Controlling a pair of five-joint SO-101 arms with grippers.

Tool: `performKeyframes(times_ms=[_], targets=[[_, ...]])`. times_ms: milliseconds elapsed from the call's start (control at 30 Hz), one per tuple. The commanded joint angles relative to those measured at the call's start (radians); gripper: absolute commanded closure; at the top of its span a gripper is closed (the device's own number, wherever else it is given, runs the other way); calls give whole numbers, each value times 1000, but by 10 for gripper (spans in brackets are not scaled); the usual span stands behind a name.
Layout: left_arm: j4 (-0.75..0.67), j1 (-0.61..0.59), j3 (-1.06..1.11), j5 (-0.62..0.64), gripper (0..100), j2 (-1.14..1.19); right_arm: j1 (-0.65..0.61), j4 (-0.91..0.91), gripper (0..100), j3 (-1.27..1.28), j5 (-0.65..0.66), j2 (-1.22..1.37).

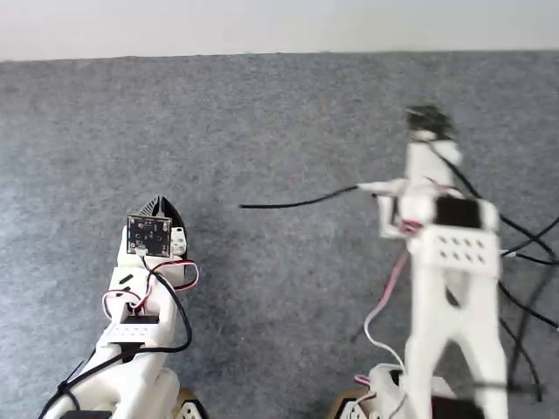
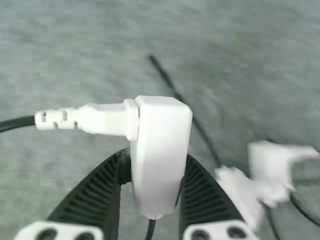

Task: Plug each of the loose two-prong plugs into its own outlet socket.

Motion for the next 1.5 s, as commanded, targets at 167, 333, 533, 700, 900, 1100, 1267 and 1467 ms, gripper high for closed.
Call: performKeyframes(times_ms=[167, 333, 533, 700, 900, 1100, 1267, 1467], targets=[[-21, 6, -13, -9, 985, -17, 389, -107, 990, 104, 135, -199], [-21, 6, -15, -9, 985, -17, 616, -243, 990, 109, 172, -156], [83, 6, -70, -5, 985, -17, 785, -415, 987, 97, 172, -8], [196, 0, -127, -3, 985, -17, 843, -476, 964, 15, 163, 147], [199, -3, -140, -2, 984, -17, 891, -475, 805, -164, 61, 343], [198, -26, -150, -2, 984, -20, 835, -269, 817, -295, 57, 392], [198, -31, -150, -2, 915, -26, 716, -53, 924, -351, 25, 317], [141, -60, -148, 0, 884, -28, 581, 117, 989, -341, -28, 168]])
